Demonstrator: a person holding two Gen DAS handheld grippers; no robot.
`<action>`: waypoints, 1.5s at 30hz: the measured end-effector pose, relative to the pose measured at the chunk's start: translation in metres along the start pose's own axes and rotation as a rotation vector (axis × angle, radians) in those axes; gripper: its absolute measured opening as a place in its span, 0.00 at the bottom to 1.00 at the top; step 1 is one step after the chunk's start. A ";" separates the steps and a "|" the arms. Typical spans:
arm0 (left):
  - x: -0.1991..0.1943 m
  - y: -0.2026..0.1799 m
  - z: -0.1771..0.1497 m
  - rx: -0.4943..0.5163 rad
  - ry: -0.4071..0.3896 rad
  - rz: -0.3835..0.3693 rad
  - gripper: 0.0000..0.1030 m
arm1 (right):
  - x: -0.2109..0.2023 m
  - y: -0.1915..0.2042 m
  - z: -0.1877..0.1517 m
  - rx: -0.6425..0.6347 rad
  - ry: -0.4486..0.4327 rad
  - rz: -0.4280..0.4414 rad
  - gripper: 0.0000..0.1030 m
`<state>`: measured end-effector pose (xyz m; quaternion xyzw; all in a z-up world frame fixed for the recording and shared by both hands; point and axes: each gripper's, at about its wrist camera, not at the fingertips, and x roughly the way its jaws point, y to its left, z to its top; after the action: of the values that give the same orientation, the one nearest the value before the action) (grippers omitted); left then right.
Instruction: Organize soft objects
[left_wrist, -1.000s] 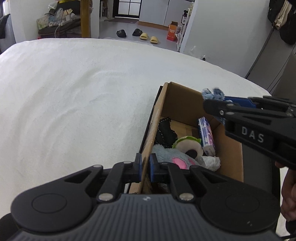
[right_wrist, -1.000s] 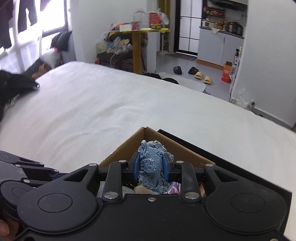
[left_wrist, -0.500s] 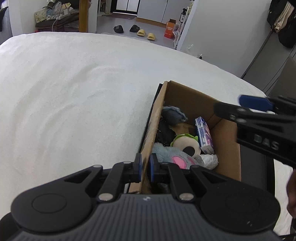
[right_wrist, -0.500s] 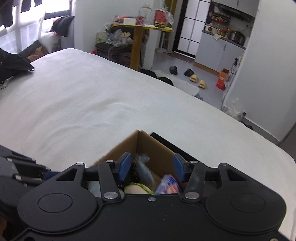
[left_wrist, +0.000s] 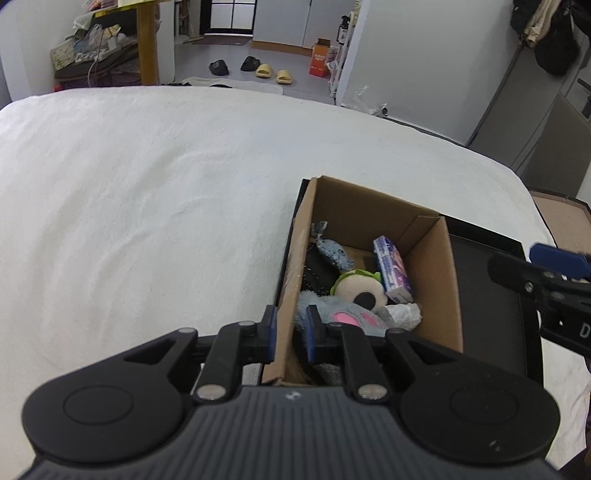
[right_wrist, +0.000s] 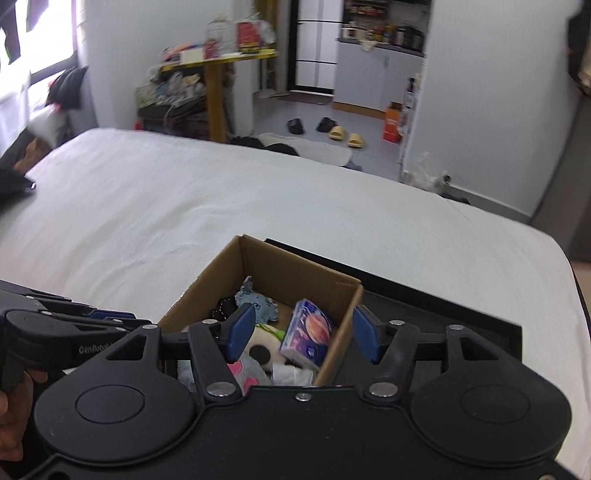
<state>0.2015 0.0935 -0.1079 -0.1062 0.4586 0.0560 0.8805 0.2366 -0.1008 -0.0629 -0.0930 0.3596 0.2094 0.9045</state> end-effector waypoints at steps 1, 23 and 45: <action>-0.004 -0.003 0.000 0.011 -0.004 -0.003 0.17 | -0.004 -0.003 -0.002 0.020 -0.004 -0.005 0.58; -0.092 -0.070 -0.015 0.200 -0.117 -0.034 0.66 | -0.109 -0.075 -0.048 0.390 -0.139 -0.030 0.94; -0.164 -0.075 -0.044 0.230 -0.188 -0.047 0.87 | -0.177 -0.073 -0.079 0.478 -0.186 -0.076 1.00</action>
<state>0.0877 0.0102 0.0123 -0.0099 0.3747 -0.0078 0.9270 0.1054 -0.2464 0.0035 0.1298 0.3105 0.0922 0.9371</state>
